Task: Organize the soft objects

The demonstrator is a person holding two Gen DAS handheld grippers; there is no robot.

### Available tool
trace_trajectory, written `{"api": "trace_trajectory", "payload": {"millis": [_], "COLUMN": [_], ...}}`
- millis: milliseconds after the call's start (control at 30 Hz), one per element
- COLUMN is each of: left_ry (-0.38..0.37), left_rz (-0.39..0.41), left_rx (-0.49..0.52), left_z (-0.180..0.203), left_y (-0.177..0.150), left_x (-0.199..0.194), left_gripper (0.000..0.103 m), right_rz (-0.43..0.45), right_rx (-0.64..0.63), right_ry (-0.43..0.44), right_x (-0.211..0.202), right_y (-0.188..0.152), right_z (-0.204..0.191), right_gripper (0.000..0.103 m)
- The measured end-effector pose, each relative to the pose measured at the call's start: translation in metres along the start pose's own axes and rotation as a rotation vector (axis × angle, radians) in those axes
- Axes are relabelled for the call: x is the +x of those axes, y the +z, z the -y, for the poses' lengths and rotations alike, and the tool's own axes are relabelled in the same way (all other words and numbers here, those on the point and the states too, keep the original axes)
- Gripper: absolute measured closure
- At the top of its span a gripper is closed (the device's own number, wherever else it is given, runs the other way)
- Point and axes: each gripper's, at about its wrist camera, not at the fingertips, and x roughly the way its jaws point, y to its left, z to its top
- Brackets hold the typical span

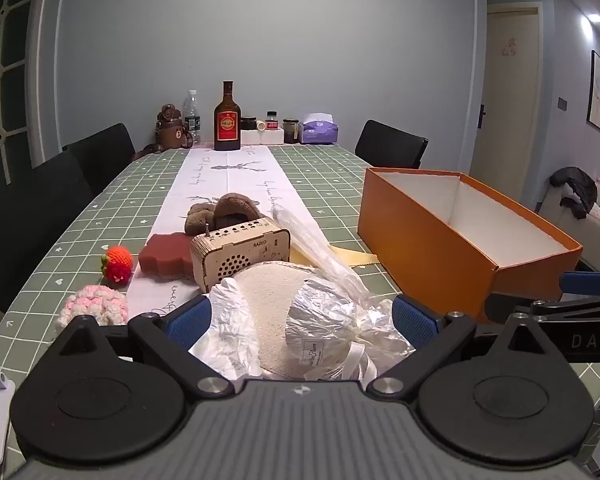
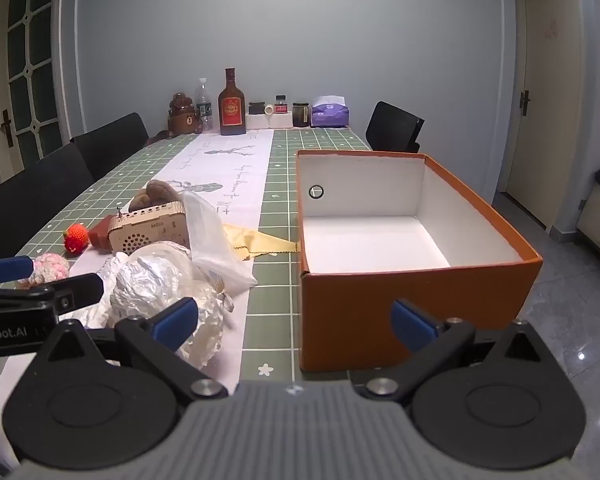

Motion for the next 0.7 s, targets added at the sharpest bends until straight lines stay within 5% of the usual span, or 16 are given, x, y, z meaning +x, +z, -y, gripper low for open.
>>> {"api": "trace_trajectory", "payload": {"millis": [700], "left_ry": [-0.024], "left_rz": [-0.016], "left_rx": [-0.003], "left_z": [-0.0007], "left_y": [-0.0032], "left_x": [0.0039], "left_gripper": [0.0], "right_rz": [0.007], "right_rx": [0.002], "right_ry": [-0.001], "right_x": [0.0002], "right_y": [-0.001], "right_z": [-0.0013], "right_gripper": [0.002]}}
